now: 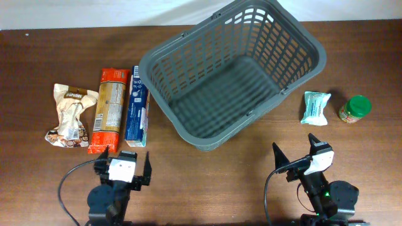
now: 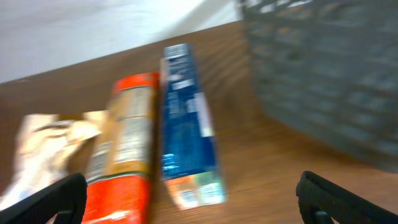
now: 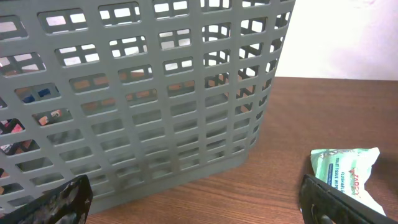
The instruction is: Pack container
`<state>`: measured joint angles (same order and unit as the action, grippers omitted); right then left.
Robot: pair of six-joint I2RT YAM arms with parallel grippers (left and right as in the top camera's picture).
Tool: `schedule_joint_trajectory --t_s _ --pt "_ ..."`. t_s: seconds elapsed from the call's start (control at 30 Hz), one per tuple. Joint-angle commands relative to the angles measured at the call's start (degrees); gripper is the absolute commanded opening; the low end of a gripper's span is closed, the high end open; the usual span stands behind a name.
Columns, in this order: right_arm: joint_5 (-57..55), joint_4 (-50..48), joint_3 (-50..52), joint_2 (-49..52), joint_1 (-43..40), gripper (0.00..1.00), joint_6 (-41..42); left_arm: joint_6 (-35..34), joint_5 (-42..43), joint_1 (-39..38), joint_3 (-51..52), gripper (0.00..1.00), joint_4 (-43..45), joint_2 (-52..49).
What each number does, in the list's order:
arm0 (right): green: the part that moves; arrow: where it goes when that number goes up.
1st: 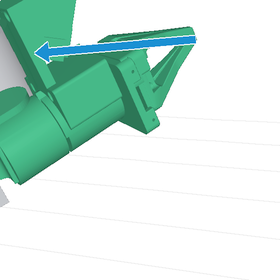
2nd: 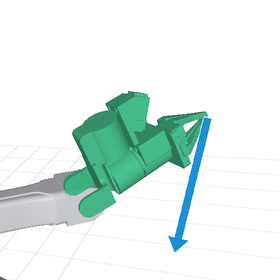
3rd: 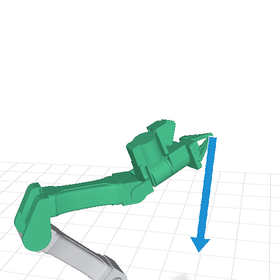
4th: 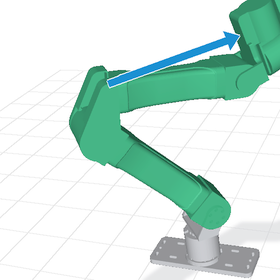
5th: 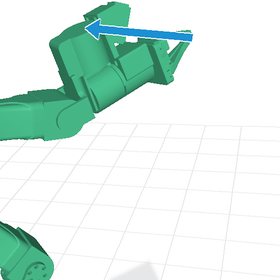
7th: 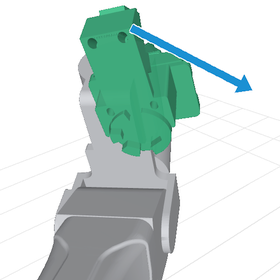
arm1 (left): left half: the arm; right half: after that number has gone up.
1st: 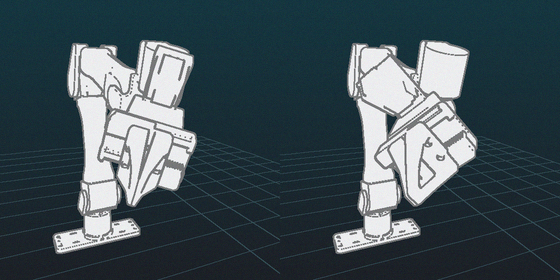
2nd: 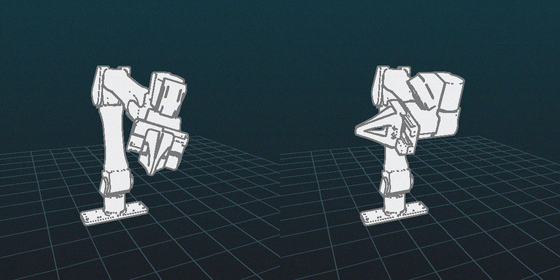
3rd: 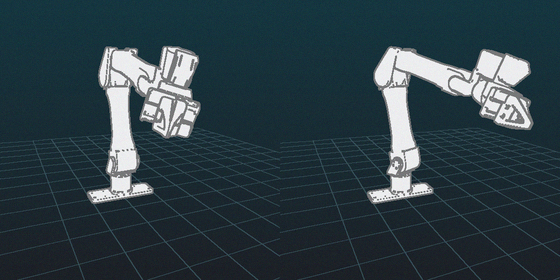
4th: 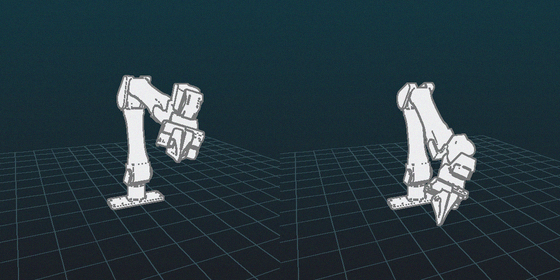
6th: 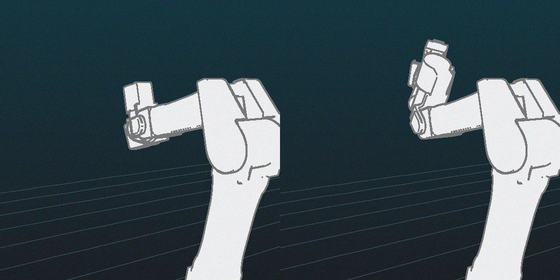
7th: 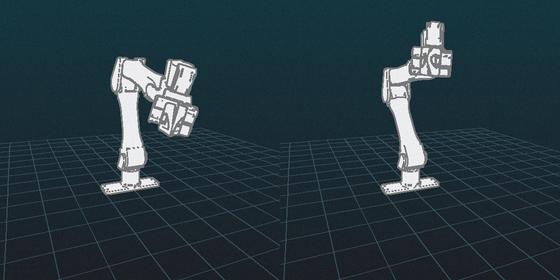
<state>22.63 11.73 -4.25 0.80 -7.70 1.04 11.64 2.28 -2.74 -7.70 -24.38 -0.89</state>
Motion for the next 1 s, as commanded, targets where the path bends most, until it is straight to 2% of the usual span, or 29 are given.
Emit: schedule_joint_trajectory --t_s 0.0,0.13,0.37,0.47,0.53,0.7,0.83,0.97 --pt "0.74 -0.02 0.48 -0.59 0.57 0.99 -0.2 -4.96 14.25 0.35 0.55 0.99 0.11 0.57" --pt "1.01 0.0 0.48 -0.59 0.57 0.99 -0.11 -5.46 17.94 0.35 0.55 0.99 -0.09 0.55" --pt "7.3 -0.24 0.44 -0.55 0.57 0.99 0.94 -15.15 18.84 0.35 0.28 0.99 -0.07 0.55" --pt "13.68 0.57 -0.02 -0.55 0.57 0.99 2.1 -15.3 21.57 0.35 -2.27 0.99 -0.2 0.52" --pt "13.62 2.69 -1.62 -0.46 0.57 0.99 4.15 -15.26 21.16 0.35 -5.22 0.99 -1.07 0.37" --pt "11.85 9.7 -10.38 0.52 0.57 0.99 4.09 -15.02 15.93 0.35 -15.47 0.99 -4.61 -3.43" --pt "8.11 17.0 -20.87 4.37 0.57 0.99 3.65 -14.84 15.26 0.35 -23.06 0.99 -5.99 -9.33" --pt "6.14 27.17 -36.39 14.97 0.57 0.99 -4.13 -14.84 15.26 0.35 -33.73 0.99 -10.56 -19.74"
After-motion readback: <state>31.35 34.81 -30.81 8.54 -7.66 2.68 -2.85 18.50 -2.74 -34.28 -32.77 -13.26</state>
